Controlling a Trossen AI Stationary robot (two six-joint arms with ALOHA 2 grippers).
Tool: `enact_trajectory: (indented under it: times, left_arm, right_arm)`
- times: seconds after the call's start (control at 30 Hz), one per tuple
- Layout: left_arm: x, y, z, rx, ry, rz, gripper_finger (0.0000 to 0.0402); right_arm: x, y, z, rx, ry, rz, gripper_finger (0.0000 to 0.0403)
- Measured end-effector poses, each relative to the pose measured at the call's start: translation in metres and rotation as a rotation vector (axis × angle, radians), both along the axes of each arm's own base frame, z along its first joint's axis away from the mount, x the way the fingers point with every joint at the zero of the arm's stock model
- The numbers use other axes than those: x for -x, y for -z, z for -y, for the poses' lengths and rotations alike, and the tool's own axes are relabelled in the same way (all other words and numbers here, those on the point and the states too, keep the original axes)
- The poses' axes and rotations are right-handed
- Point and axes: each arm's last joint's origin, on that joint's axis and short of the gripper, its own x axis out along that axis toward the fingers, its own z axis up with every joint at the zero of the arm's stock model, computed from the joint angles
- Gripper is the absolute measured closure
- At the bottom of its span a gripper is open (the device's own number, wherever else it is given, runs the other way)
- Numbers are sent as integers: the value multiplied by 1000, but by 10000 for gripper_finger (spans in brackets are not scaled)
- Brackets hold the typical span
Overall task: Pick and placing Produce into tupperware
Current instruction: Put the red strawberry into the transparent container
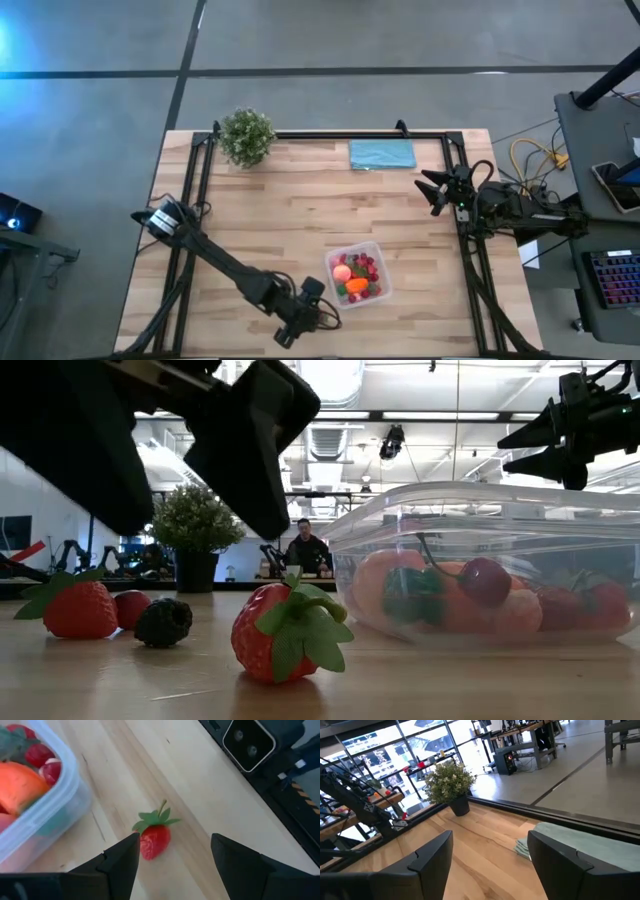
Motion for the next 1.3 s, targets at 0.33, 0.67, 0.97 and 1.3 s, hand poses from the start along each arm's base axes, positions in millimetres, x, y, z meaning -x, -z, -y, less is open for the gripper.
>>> enact_trajectory:
  times: [0.33, 0.67, 0.97, 1.3]
  left_arm:
    - [-8, 17, 4, -12, -27, 15, 172]
    - [-15, 16, -2, -26, -75, 58, 172]
    - [-14, 19, -5, -52, -33, 63, 172]
    - [-15, 26, -14, -82, -19, 48, 172]
  right_arm:
    - [0, 0, 0, 0, 0, 0, 151]
    - [0, 0, 0, 0, 0, 0, 155]
    - [0, 0, 0, 0, 0, 0, 158]
    - [0, 0, 0, 0, 0, 0, 154]
